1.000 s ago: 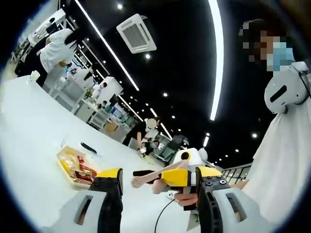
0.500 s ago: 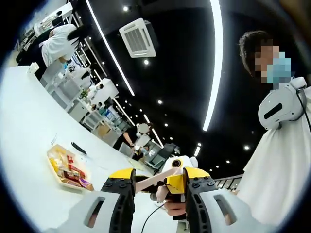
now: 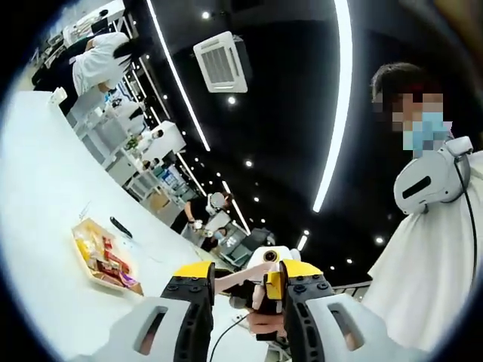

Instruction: Place the target food into the container with the food tongs after gripping and lifting it, then release it inside without dropping or visibly crushing the food.

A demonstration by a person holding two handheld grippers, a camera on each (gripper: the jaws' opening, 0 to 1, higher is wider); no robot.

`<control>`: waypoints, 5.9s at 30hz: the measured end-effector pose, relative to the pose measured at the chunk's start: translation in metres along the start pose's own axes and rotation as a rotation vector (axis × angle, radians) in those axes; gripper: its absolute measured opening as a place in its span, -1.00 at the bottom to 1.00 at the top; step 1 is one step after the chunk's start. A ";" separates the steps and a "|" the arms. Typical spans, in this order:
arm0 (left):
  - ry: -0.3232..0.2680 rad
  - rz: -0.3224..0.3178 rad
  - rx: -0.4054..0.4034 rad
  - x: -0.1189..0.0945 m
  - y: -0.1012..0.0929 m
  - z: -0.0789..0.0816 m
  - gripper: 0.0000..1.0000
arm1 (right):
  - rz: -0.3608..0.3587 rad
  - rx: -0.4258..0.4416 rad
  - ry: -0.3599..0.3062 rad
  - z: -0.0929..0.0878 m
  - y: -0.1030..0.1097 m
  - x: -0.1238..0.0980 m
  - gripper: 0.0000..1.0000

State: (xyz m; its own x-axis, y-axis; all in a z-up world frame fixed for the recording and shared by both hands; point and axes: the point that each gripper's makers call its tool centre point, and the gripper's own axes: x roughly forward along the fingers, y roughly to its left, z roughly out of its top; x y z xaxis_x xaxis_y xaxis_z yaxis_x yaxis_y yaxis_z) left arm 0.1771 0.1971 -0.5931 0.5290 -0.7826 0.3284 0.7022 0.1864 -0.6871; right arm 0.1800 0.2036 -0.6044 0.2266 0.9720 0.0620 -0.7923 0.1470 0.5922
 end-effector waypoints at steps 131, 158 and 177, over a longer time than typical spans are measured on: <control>0.168 -0.147 -0.156 -0.012 -0.011 -0.024 -0.58 | 0.095 0.200 0.118 -0.016 0.021 -0.043 -0.58; 0.318 -0.218 -0.049 -0.005 -0.032 -0.039 -0.52 | 0.169 0.122 0.155 -0.019 0.032 -0.048 -0.59; 0.382 -0.191 0.086 -0.010 -0.010 -0.043 -0.58 | 0.103 0.137 0.202 -0.038 0.005 -0.059 -0.58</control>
State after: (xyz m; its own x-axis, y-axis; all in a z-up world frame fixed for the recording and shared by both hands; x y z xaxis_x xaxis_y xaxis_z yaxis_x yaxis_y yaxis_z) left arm 0.1442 0.1777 -0.6168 0.1825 -0.9684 0.1699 0.8161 0.0528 -0.5755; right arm 0.1410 0.1539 -0.6353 0.0202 0.9995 -0.0259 -0.7184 0.0325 0.6949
